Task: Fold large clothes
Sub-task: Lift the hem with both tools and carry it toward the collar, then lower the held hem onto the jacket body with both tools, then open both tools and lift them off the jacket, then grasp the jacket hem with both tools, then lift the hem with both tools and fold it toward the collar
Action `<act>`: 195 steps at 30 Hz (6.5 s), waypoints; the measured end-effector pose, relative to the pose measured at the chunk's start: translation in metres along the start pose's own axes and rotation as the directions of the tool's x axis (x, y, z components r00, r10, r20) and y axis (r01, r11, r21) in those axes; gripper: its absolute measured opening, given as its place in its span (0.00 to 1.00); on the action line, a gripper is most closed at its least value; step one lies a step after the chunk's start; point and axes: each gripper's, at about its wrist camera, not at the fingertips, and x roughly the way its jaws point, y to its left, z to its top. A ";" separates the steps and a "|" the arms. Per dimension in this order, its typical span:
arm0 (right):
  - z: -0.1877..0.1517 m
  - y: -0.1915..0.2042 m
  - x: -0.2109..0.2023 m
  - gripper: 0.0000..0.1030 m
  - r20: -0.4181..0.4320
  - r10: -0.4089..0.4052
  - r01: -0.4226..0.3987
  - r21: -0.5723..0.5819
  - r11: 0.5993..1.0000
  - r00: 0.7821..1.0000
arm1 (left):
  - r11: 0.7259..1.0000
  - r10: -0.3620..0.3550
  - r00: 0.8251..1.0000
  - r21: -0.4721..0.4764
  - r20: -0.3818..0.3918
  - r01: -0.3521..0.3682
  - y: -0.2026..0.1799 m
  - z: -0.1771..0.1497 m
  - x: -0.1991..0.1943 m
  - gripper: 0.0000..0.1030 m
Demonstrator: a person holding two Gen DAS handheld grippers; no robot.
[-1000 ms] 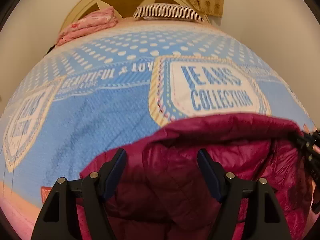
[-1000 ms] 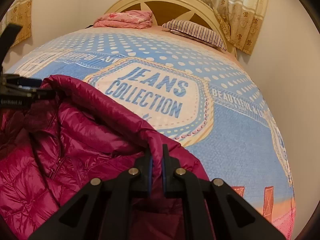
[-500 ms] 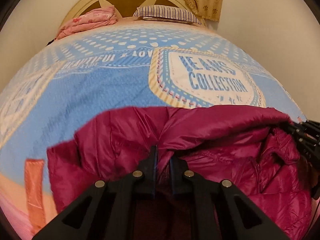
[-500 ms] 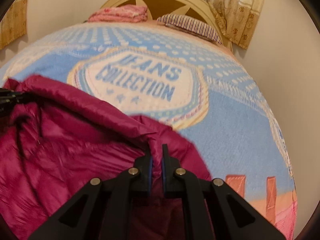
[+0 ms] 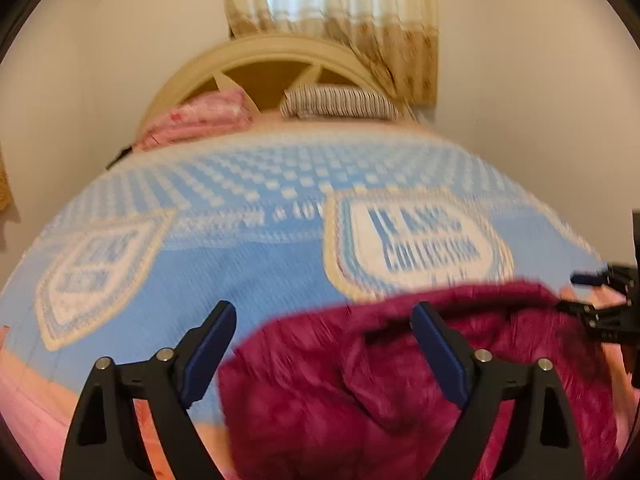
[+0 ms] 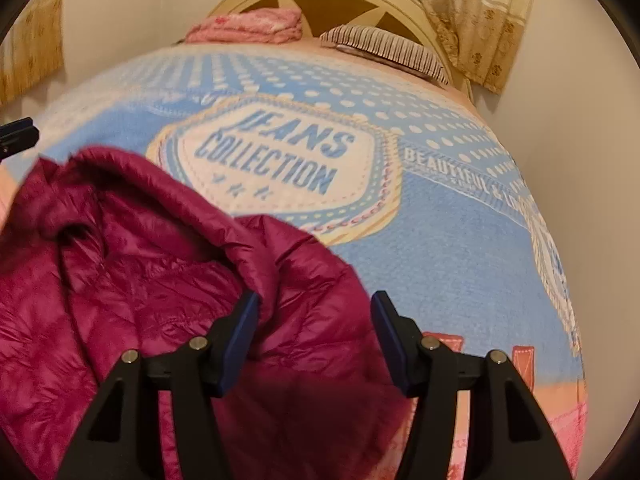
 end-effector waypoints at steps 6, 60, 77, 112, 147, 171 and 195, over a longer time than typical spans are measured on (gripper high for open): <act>0.038 -0.003 0.001 0.58 0.036 0.080 -0.087 0.247 0.965 0.996 | 0.993 0.105 0.988 -0.032 -0.114 -0.110 -0.009 0.029 0.061 0.88; 0.017 0.069 0.081 0.62 -0.043 -0.036 0.042 0.135 0.990 0.998 | 0.990 0.137 0.944 0.081 -0.301 -0.118 -0.050 -0.056 0.125 0.99; 0.018 0.072 0.082 0.62 -0.046 -0.052 0.057 0.121 0.991 0.998 | 0.987 0.154 0.942 0.098 -0.298 -0.130 -0.053 -0.057 0.126 0.99; -0.185 0.054 -0.118 0.85 -0.015 -0.013 0.017 0.323 0.946 1.000 | 0.995 0.077 0.960 -0.033 -0.269 -0.089 0.008 -0.209 -0.154 0.99; -0.352 0.111 -0.193 0.55 -0.098 0.075 -0.040 0.321 0.946 0.992 | 0.987 -0.049 0.941 -0.163 -0.333 -0.006 0.032 -0.338 -0.264 0.93; -0.316 0.110 -0.363 0.05 0.320 0.153 -0.242 0.262 0.934 0.935 | 0.970 -0.232 0.973 -0.074 0.004 0.232 0.025 -0.266 -0.428 0.03; -0.193 0.038 -0.276 0.05 0.393 0.032 -0.198 0.389 0.899 0.919 | 0.997 -0.081 0.997 -0.013 0.019 0.081 0.029 -0.157 -0.242 0.04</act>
